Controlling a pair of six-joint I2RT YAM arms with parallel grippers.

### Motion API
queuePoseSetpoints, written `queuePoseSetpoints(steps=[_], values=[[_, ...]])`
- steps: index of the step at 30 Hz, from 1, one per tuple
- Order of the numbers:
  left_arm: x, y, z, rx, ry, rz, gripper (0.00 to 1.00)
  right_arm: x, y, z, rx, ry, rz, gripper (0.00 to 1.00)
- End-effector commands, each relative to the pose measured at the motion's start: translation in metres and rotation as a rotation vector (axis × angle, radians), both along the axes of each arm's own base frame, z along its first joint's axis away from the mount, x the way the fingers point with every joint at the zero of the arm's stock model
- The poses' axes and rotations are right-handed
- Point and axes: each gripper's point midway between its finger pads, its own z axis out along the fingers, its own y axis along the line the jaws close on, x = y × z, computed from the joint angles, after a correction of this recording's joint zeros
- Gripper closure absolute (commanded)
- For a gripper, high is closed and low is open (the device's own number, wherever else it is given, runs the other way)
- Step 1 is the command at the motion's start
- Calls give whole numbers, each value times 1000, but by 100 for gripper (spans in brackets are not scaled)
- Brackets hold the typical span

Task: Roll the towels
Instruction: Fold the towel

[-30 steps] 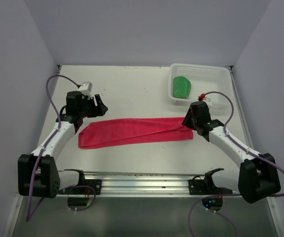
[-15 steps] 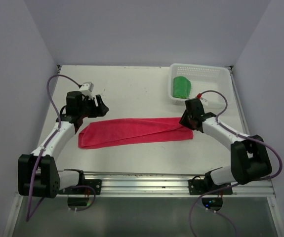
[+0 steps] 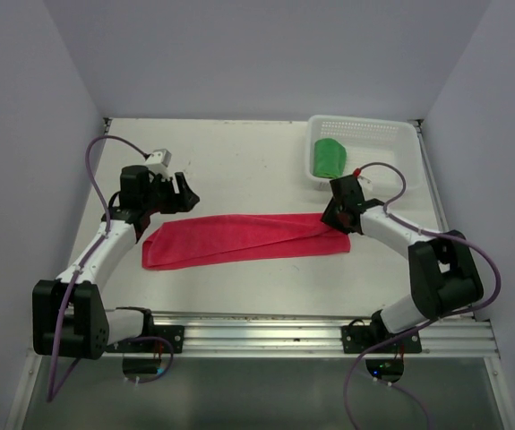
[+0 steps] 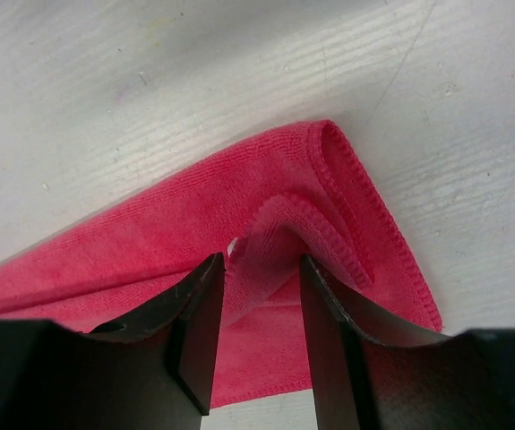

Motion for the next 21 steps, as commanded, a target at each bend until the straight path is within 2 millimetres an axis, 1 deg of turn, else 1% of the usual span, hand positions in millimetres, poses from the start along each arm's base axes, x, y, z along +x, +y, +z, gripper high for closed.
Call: queuePoseSetpoints(steps=[1, 3, 7, 9, 11, 15, 16, 19, 21], values=[[6, -7, 15, -10, -57, -40, 29, 21, 8, 16, 23, -67, -18, 57], [6, -7, 14, -12, -56, -42, 29, 22, 10, 12, 25, -57, -13, 62], [6, -9, 12, -15, -48, -49, 28, 20, 16, 5, 38, -40, 7, 66], [6, -9, 12, -15, -46, -49, 28, 18, 19, 1, 38, -29, 19, 69], [7, -9, 10, -15, -42, -49, 28, 16, 17, -1, 35, -25, 20, 73], [6, -9, 10, -16, -42, -50, 28, 15, 18, 3, 41, -32, 31, 83], [6, -9, 10, -15, -40, -49, 28, 13, 18, 2, 36, -31, 37, 87], [6, -8, 11, -14, -44, -49, 28, 12, 16, 7, 34, -38, 38, 95], [6, -8, 10, -13, -41, -48, 28, 11, 15, 14, 32, -53, 41, 96]])
